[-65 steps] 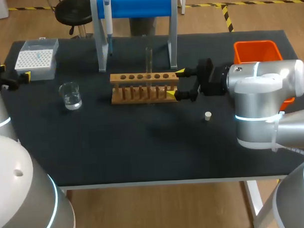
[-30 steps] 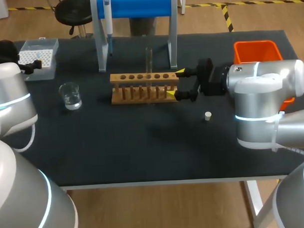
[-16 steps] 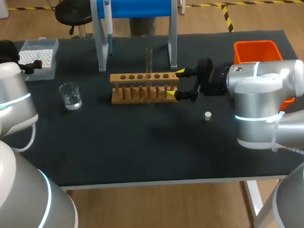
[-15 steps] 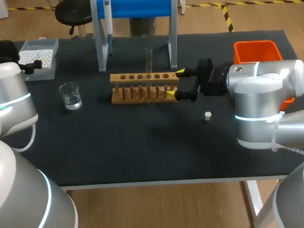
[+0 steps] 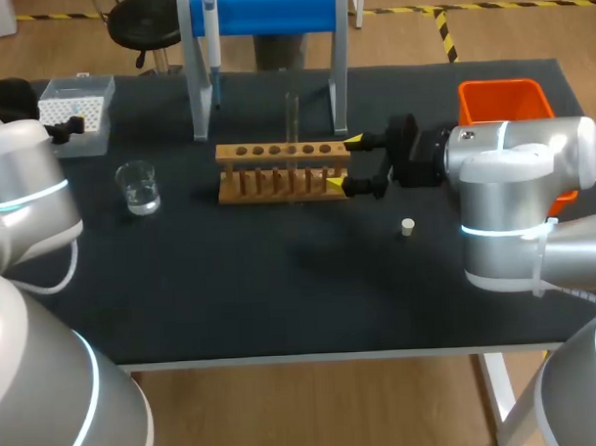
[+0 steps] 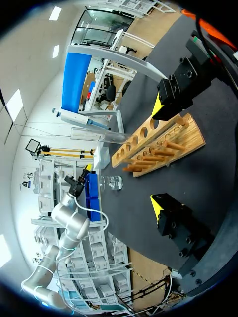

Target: Invert the test tube, pick up the pipette, mount the tip to pipette, aspirate from beaker and dispense into the tube, eject the tip, return the pipette, and cap with the stopper.

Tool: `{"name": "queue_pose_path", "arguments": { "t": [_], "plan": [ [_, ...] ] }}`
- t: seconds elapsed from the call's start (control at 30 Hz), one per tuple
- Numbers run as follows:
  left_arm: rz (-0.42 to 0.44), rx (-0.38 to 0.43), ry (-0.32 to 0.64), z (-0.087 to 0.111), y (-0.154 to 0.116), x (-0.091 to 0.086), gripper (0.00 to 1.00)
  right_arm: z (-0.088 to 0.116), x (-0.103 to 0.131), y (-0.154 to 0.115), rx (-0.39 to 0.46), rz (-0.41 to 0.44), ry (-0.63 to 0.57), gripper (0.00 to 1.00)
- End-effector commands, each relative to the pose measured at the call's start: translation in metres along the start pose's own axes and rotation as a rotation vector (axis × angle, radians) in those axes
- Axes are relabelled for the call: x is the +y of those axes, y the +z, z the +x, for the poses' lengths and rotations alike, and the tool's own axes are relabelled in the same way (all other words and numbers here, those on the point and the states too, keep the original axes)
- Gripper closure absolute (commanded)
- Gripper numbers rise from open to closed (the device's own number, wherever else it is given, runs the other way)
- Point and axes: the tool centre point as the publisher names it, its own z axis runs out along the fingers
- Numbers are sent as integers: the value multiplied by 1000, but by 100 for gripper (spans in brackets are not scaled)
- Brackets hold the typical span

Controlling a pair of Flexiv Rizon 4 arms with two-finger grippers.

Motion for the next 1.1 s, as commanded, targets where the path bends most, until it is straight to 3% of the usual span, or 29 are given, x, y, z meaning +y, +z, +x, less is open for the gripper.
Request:
{"name": "queue_pose_path", "arguments": {
  "t": [0.03,1.1],
  "plan": [
    [20,-27,-6,0,8,3,0,0,0,0,-2,-1,0,0],
    [45,-36,-37,-15,46,-5,0,0,0,0,-2,-1,0,0]
  ]
}}
